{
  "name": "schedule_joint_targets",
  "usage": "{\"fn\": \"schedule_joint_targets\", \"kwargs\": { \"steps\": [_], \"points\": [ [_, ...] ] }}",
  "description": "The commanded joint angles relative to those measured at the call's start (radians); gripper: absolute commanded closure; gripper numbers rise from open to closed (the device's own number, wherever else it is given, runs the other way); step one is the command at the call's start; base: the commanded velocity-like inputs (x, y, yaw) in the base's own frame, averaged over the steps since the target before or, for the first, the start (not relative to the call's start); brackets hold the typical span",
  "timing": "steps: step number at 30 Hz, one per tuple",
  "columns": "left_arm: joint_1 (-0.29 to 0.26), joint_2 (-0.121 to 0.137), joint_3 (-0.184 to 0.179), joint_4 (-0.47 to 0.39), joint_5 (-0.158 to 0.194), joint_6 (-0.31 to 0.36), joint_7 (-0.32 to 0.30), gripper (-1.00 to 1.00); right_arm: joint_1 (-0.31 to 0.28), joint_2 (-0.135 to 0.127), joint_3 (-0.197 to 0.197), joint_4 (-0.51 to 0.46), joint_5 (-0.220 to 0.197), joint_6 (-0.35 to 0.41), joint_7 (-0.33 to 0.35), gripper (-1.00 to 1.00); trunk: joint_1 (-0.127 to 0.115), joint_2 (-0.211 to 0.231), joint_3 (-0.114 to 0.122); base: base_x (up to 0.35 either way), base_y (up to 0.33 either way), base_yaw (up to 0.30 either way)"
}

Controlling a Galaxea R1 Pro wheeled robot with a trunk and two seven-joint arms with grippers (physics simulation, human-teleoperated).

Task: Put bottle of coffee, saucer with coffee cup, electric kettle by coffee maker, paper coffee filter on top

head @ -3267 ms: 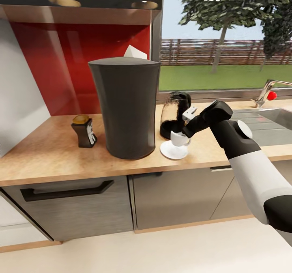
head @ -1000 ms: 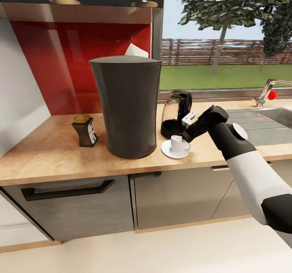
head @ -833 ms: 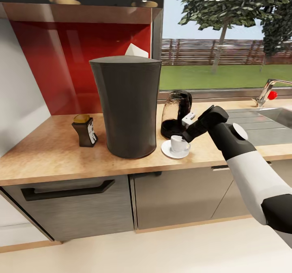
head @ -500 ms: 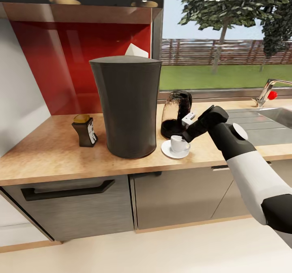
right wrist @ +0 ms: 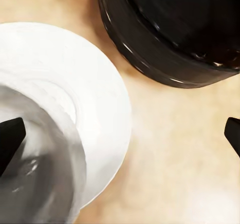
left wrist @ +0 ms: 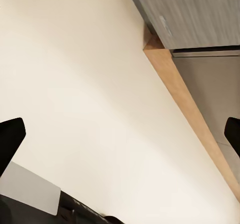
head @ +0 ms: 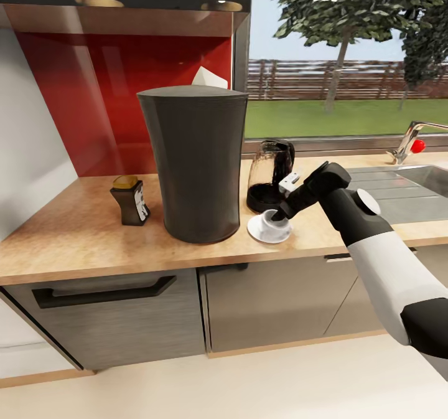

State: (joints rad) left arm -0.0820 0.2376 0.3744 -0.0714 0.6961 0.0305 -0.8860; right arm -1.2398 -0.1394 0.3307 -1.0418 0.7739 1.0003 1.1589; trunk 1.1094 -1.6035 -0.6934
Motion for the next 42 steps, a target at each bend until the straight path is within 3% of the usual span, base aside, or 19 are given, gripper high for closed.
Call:
{"fn": "schedule_joint_targets", "kwargs": {
  "steps": [1, 14, 36, 42],
  "points": [
    [-0.001, 0.0, 0.001, 0.001, 0.002, 0.003, -0.004, -1.0, -0.001, -0.001, 0.002, -0.001, 0.01, 0.004, 0.01, -1.0, 0.0, 0.0, -0.001, 0.0, 0.0, 0.0],
    [-0.001, 0.0, 0.001, 0.001, 0.002, 0.003, -0.004, -1.0, -0.001, -0.001, 0.002, -0.001, 0.01, 0.004, 0.01, -1.0, 0.0, 0.0, -0.001, 0.0, 0.0, 0.0],
    [-0.001, 0.0, 0.0, 0.001, 0.002, 0.003, -0.002, -1.0, -0.001, -0.003, -0.001, -0.005, 0.01, 0.004, 0.013, -1.0, -0.077, 0.14, 0.062, 0.0, 0.0, 0.0],
    [-0.001, 0.0, 0.0, 0.001, 0.002, 0.003, -0.002, -1.0, -0.001, -0.006, -0.002, -0.007, 0.01, 0.003, 0.015, -1.0, -0.077, 0.14, 0.062, 0.0, 0.0, 0.0]
  ]
}}
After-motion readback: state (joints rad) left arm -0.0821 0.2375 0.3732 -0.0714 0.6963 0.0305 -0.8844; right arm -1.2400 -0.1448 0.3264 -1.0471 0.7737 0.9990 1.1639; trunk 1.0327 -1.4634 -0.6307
